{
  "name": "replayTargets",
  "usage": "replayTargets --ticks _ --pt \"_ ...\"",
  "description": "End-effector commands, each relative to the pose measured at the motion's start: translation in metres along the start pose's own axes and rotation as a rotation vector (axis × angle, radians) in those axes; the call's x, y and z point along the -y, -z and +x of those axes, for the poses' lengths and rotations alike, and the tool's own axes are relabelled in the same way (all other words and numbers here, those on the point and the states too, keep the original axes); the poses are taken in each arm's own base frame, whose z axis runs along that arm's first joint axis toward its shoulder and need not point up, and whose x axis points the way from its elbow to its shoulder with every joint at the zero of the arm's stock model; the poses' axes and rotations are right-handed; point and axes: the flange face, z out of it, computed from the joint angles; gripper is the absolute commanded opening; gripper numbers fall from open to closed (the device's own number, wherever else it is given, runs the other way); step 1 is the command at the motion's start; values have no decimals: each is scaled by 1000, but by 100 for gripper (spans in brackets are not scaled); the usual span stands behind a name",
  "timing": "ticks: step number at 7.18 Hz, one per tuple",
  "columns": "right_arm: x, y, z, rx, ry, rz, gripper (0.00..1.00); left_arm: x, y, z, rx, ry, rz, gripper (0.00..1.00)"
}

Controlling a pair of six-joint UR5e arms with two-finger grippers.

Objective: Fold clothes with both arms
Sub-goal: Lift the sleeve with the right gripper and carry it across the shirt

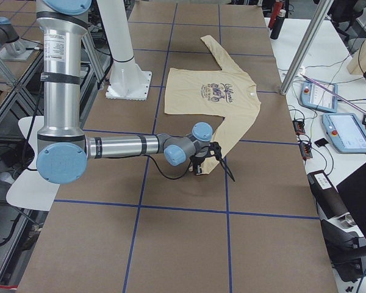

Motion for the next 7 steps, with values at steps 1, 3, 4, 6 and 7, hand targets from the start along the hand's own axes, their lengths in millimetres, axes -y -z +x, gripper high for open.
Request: replayTargets --ticks 1,3,4,6,7 --pt "1 50 -19 48 23 84 0 -1 2 5 -46 3 1 99" --pt "31 106 -83 152 15 174 0 -1 4 7 -56 4 2 99" --pt "55 122 -112 196 29 199 0 0 7 10 -55 -2 7 99" --pt "109 180 -193 296 5 293 0 -3 7 9 -55 2 5 99" --pt "137 206 -237 355 -53 312 0 -3 6 9 -64 4 4 99"
